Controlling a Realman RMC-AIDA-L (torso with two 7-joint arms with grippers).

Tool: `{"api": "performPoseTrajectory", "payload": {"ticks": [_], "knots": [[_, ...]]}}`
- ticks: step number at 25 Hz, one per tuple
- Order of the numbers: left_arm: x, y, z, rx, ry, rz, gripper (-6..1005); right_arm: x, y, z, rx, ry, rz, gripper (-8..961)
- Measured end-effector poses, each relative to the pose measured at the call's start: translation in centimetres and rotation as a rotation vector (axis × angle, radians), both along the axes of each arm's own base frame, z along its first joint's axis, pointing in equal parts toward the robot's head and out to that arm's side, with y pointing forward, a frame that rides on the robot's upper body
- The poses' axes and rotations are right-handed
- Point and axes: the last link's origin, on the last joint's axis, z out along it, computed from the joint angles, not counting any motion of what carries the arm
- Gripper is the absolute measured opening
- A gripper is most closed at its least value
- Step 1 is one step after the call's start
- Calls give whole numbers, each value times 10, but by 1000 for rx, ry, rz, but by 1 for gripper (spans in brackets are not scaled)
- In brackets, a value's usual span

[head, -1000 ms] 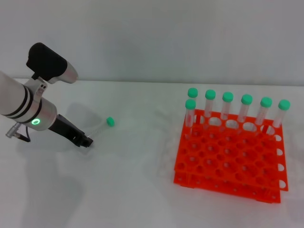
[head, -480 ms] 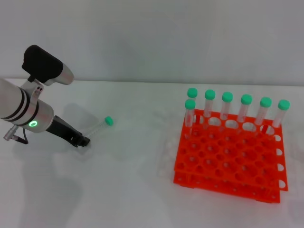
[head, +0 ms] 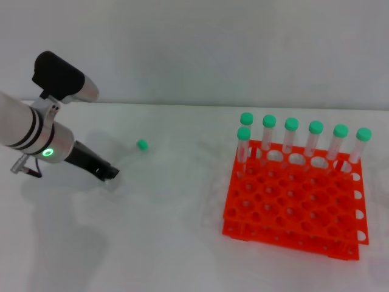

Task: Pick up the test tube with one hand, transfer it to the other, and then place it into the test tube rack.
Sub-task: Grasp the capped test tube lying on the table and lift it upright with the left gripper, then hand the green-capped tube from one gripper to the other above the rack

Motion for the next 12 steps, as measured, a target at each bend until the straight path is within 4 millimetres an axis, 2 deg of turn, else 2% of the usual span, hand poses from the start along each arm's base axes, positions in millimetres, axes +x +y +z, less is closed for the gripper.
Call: {"api": "performPoseTrajectory", "payload": {"ticks": [5, 6, 12], "knots": [[12, 15, -3, 135, -84, -112, 190, -4, 4, 0, 3, 0, 15, 617], [17, 19, -4, 200, -152, -183, 190, -5, 5, 0, 3, 0, 18, 616], [35, 10, -14, 449, -406, -442, 191, -8, 8, -1, -27, 103, 43, 613]]}}
